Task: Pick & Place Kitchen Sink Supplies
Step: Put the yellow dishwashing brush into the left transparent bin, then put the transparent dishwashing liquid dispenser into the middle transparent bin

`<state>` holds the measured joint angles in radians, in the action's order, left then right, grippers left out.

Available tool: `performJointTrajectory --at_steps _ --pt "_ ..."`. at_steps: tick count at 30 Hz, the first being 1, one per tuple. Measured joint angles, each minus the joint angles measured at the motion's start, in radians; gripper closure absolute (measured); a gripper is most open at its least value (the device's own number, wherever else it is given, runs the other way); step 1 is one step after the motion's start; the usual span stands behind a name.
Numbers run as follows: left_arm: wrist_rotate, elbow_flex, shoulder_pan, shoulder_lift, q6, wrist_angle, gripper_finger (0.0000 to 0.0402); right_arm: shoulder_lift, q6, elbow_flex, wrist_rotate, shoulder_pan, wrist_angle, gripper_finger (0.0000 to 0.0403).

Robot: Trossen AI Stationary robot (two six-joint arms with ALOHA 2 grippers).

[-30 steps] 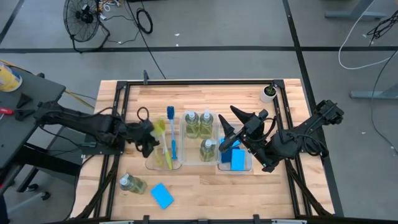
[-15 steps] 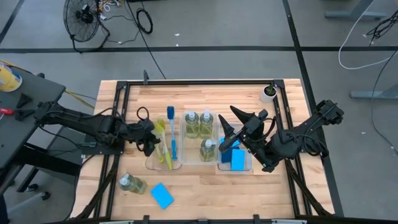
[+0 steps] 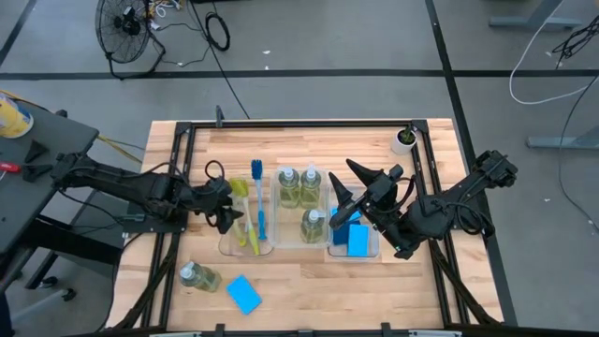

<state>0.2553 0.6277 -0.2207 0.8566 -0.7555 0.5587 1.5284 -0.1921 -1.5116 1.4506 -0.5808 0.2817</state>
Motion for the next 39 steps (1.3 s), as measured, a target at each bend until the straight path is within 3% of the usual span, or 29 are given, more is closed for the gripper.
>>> performJointTrajectory --at_steps 11,17,22,31,39 --pt "-0.016 0.002 0.000 0.000 -0.008 0.033 0.0097 0.000 0.000 0.000 0.000 0.000 -0.007 0.0172" --pt "0.031 0.051 0.007 0.000 0.008 0.217 0.0098 0.000 -0.001 0.000 0.000 0.000 -0.008 0.0172" --pt "0.063 0.080 0.036 -0.002 0.008 0.278 0.0098 0.000 0.000 0.000 -0.001 0.000 -0.008 0.0172" --pt "0.062 0.147 0.068 -0.002 0.008 0.304 0.0099 0.000 0.000 0.000 -0.002 0.000 -0.011 0.0172" --pt "0.033 0.293 0.016 -0.002 0.000 0.291 0.0099 0.000 -0.002 0.000 -0.003 -0.004 -0.016 0.0172"
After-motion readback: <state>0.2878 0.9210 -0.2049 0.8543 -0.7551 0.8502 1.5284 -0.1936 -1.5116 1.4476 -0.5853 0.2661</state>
